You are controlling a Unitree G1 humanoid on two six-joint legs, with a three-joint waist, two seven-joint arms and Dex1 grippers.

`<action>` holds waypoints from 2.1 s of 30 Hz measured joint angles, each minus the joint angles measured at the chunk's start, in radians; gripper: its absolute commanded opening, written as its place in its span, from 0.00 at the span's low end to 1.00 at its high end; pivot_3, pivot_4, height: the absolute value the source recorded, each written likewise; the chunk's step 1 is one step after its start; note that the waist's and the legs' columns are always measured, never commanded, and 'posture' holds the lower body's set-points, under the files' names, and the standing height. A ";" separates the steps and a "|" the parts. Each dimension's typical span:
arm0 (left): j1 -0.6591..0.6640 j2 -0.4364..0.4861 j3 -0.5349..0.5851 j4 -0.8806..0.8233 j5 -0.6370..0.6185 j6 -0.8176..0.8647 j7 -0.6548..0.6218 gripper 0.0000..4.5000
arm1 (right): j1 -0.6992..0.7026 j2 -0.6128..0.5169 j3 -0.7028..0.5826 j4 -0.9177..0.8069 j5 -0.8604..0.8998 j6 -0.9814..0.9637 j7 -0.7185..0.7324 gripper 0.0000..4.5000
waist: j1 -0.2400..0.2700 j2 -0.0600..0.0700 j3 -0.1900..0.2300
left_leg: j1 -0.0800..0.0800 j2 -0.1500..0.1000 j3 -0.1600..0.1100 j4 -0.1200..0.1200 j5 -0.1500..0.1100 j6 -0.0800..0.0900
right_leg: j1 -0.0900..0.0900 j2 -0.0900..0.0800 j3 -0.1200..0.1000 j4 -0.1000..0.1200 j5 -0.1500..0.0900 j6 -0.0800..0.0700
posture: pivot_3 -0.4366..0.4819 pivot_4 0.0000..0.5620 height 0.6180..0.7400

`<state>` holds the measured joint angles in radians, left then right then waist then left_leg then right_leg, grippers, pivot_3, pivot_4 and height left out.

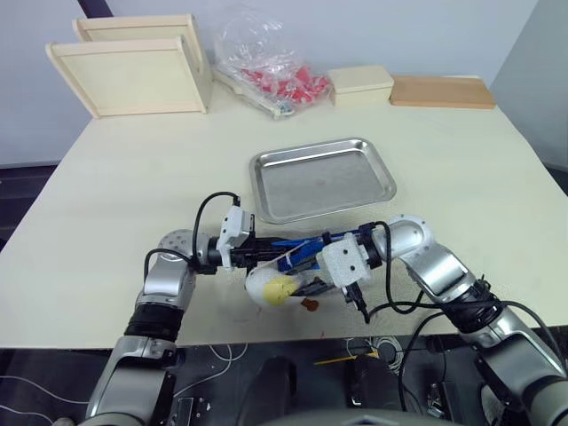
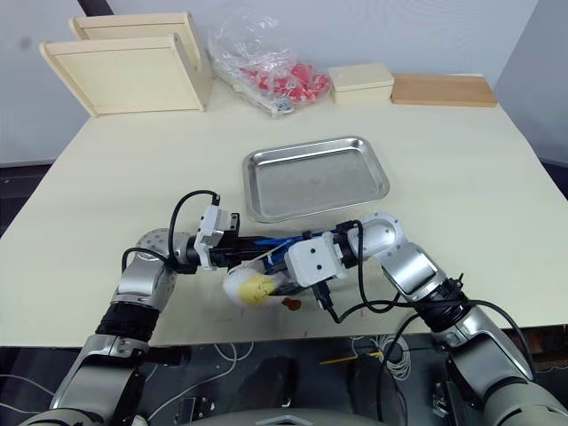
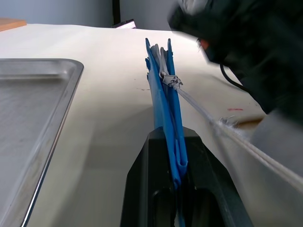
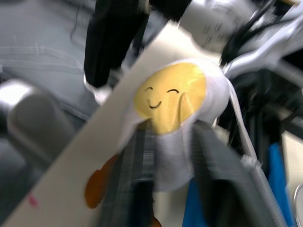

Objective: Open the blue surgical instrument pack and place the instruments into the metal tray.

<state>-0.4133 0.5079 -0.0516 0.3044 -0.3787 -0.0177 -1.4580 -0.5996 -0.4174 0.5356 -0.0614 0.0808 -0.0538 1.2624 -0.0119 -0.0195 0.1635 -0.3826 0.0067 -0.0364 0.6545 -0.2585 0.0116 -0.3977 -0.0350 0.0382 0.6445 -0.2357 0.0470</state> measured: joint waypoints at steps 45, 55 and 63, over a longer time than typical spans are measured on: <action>-0.004 0.011 0.000 0.011 0.003 -0.020 -0.004 0.00 | 0.107 -0.093 -0.377 0.257 0.306 0.202 0.086 0.01 | -0.003 0.000 0.000 | 0.001 0.001 0.001 0.000 0.000 0.000 | 0.000 0.001 0.002 -0.001 0.000 0.000 | 0.48 0.27 1.00; 0.004 0.026 0.003 -0.001 0.003 0.024 0.022 0.33 | 0.087 -0.067 -0.378 0.303 0.282 0.145 0.109 0.00 | -0.008 0.000 0.000 | 0.002 0.002 0.000 0.000 0.000 0.000 | 0.000 0.002 0.003 0.001 0.000 0.000 | 0.48 0.27 1.00; 0.070 0.106 0.065 -0.073 -0.024 0.076 0.068 0.99 | 0.084 -0.067 -0.377 0.301 0.281 0.150 0.129 0.00 | -0.014 0.000 0.000 | 0.002 0.003 -0.001 -0.001 0.000 0.000 | 0.000 0.001 0.003 0.000 0.000 0.000 | 0.48 0.27 1.00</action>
<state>-0.3430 0.6140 0.0139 0.2309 -0.4024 0.0585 -1.3897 -0.5159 -0.4841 0.1587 0.2392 0.3618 0.0961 1.3915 -0.0260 -0.0194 0.1636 -0.3809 0.0102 -0.0374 0.6539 -0.2586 0.0118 -0.3980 -0.0341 0.0415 0.6449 -0.2355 0.0469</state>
